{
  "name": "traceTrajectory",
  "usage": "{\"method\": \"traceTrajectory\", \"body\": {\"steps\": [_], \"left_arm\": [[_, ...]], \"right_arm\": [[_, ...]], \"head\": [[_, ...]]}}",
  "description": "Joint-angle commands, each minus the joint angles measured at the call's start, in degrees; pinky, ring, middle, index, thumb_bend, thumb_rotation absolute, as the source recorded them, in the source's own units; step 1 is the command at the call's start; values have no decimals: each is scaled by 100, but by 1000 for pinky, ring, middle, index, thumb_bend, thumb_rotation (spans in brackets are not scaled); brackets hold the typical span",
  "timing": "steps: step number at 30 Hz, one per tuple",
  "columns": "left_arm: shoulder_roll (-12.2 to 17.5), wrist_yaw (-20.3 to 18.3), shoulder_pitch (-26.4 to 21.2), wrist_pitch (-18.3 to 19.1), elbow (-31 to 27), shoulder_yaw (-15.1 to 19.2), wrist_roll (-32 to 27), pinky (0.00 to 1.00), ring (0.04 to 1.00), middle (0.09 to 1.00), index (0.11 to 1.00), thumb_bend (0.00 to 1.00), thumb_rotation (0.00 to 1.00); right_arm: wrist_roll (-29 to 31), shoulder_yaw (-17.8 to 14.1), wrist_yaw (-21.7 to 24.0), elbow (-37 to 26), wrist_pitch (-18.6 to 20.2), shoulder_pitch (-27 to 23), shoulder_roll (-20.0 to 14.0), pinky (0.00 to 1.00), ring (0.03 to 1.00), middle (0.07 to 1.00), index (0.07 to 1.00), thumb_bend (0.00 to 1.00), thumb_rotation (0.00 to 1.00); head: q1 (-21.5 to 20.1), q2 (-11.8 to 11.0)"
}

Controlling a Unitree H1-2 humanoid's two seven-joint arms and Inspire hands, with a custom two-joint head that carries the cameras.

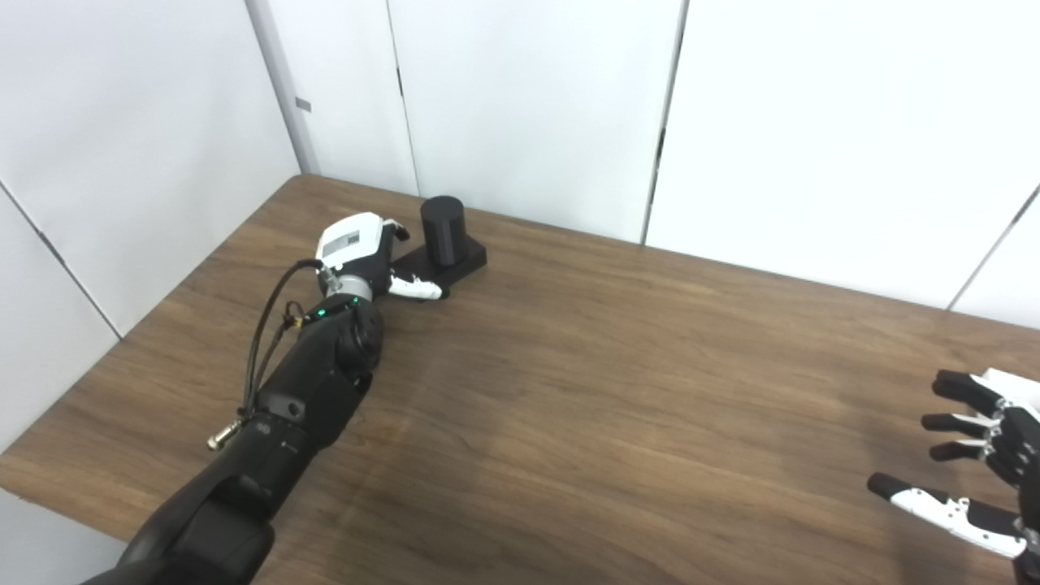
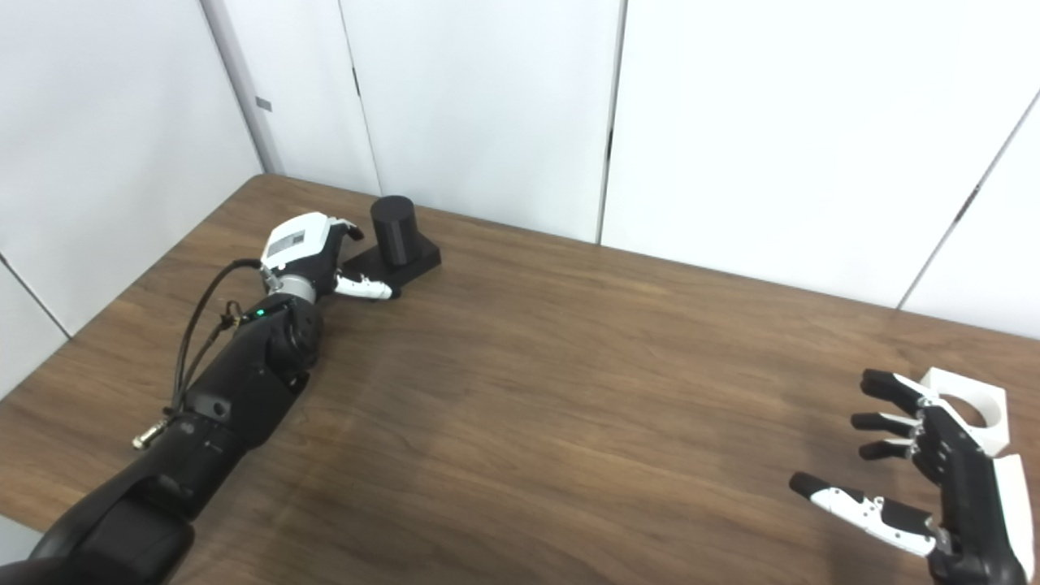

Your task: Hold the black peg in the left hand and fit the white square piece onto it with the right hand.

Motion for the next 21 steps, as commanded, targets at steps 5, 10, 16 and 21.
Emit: {"method": "traceTrajectory", "body": {"steps": [5, 10, 16, 21], "left_arm": [[182, 214, -193, 3, -86, 53, 30, 759, 939, 922, 789, 1000, 347], [227, 204, -115, 13, -67, 24, 66, 737, 929, 920, 780, 1000, 369], [262, 126, 31, 20, -194, 88, -8, 772, 934, 921, 778, 993, 363], [262, 100, 183, 15, -240, 108, -64, 728, 925, 907, 724, 970, 349]], "right_arm": [[72, -75, -16, -194, -237, -94, -86, 487, 636, 755, 736, 541, 0], [82, -88, -23, -188, -261, -77, -89, 495, 640, 755, 739, 542, 0], [228, -125, -17, -207, -182, -69, -39, 530, 670, 780, 821, 529, 0], [233, -155, -35, -159, -239, -70, -82, 526, 674, 781, 829, 526, 0]], "head": [[17, 25], [23, 36], [43, 74], [43, 109]]}}
